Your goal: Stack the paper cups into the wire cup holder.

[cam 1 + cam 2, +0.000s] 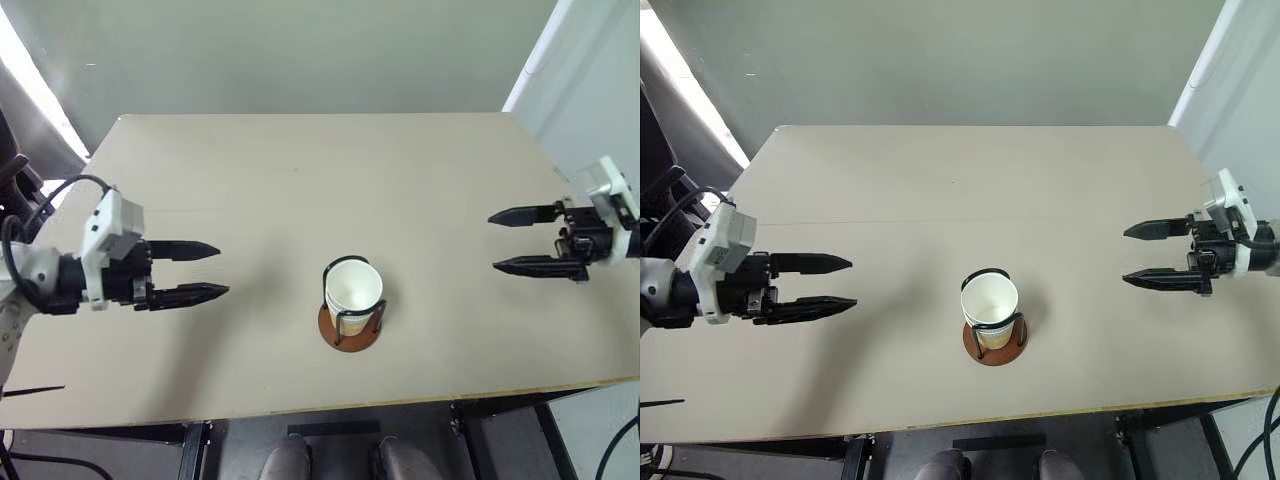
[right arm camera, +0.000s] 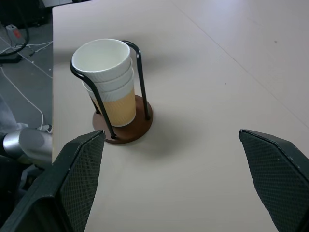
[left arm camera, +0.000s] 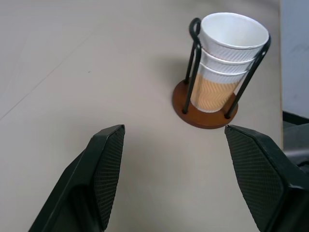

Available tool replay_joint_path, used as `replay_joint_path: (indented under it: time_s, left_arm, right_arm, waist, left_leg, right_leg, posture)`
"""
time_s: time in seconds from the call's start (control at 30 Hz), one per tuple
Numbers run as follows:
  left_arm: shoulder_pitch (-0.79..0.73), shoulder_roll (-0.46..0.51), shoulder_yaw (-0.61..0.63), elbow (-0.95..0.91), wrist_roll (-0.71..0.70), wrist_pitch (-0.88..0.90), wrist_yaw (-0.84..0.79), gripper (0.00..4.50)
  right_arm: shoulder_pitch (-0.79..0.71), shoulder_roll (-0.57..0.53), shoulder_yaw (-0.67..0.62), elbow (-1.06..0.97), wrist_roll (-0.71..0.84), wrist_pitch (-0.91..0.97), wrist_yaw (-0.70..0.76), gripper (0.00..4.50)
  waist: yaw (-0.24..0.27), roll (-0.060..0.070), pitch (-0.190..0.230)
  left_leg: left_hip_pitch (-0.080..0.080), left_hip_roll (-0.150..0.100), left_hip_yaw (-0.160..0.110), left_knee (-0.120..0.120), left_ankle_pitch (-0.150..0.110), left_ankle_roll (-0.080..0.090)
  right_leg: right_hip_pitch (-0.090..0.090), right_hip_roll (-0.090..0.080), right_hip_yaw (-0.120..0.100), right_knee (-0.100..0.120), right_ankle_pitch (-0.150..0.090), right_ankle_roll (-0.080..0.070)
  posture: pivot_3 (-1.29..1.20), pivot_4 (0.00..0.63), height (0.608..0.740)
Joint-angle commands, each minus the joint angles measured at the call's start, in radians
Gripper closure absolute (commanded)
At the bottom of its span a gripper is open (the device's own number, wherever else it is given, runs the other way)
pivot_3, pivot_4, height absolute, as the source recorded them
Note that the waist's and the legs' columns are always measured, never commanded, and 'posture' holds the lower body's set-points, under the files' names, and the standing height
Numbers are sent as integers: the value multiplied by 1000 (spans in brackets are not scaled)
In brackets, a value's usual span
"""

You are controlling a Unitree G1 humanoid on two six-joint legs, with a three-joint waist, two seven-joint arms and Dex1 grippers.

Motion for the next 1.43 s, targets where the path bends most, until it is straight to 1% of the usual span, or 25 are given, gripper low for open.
replay_joint_path:
  time_s: [0.03, 0.73, 0.97, 1.43]
  left_arm:
    - [-3, 9, 38, -29, -3, 0, 10, 980]
    - [-19, -4, 18, -10, 50, -25, 57, 980]
    - [-5, -10, 48, -6, 62, -35, 74, 980]
    - [-4, -21, 45, 11, 67, -38, 104, 980]
  right_arm:
    - [-23, -5, -18, 0, -10, -15, 9, 0]
    - [-30, -3, -28, 9, -28, -15, 5, 0]
    - [-44, 6, -22, 27, -39, -25, 7, 0]
    - [-60, 17, -22, 61, -67, -46, 3, 0]
  waist:
    - [1, 0, 0]
    - [0, 0, 0]
    - [0, 0, 0]
    - [1, 0, 0]
  left_leg:
    - [0, 0, 0, 0, 0, 0]
    - [3, 0, 0, -5, 0, -3]
    - [3, 0, 0, -6, 0, -3]
    - [3, 0, 0, -6, 0, -3]
  right_leg:
    - [0, 0, 0, 0, 0, 0]
    - [0, 0, 0, 1, -2, -4]
    - [0, 0, 0, 1, -2, -4]
    - [0, 0, 0, 1, -3, -5]
  posture:
    - [0, 150, 740]
    - [0, 150, 740]
    - [0, 150, 740]
    - [0, 150, 740]
